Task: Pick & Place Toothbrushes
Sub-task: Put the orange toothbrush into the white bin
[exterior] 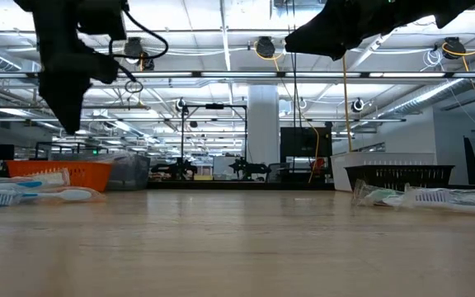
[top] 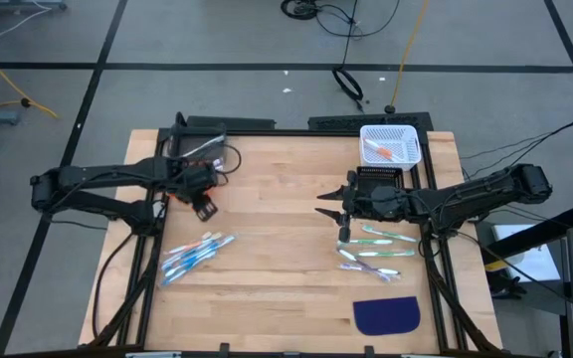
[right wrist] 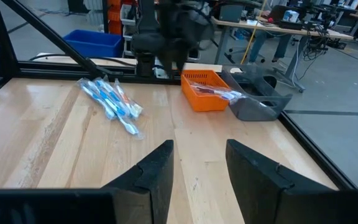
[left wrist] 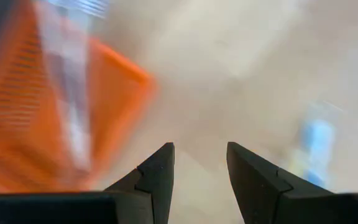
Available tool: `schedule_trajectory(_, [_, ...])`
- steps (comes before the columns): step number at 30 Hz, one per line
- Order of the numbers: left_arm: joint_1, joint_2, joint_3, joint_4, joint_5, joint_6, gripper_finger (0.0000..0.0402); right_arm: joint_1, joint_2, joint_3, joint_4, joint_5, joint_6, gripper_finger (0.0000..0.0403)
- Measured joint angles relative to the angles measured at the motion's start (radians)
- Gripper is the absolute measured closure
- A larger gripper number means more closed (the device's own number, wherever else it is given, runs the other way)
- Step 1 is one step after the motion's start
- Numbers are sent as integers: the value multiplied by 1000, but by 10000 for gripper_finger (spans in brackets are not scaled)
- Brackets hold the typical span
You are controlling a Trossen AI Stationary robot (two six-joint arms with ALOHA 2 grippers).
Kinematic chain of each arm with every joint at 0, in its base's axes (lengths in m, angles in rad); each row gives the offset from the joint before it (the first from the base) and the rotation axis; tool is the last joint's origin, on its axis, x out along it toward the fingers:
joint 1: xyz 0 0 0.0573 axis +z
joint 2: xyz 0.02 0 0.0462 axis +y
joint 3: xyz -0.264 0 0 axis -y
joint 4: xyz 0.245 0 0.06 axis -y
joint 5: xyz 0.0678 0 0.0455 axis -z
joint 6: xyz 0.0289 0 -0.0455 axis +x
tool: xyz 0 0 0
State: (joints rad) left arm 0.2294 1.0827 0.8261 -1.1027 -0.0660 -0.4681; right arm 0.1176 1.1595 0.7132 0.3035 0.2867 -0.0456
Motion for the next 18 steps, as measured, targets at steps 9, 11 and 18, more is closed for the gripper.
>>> schedule_trajectory(9, [-221, 6, -13, 0, 131, -140, 252, 0, 0, 0, 1, 0, 8, 261])
schedule_trajectory(11, [-264, 6, -23, 2, 134, -173, 252, 0, 0, 0, 1, 0, 8, 261])
schedule_trajectory(18, [-395, 6, -91, 30, 119, -347, 252, 0, 0, 0, 1, 0, 8, 261])
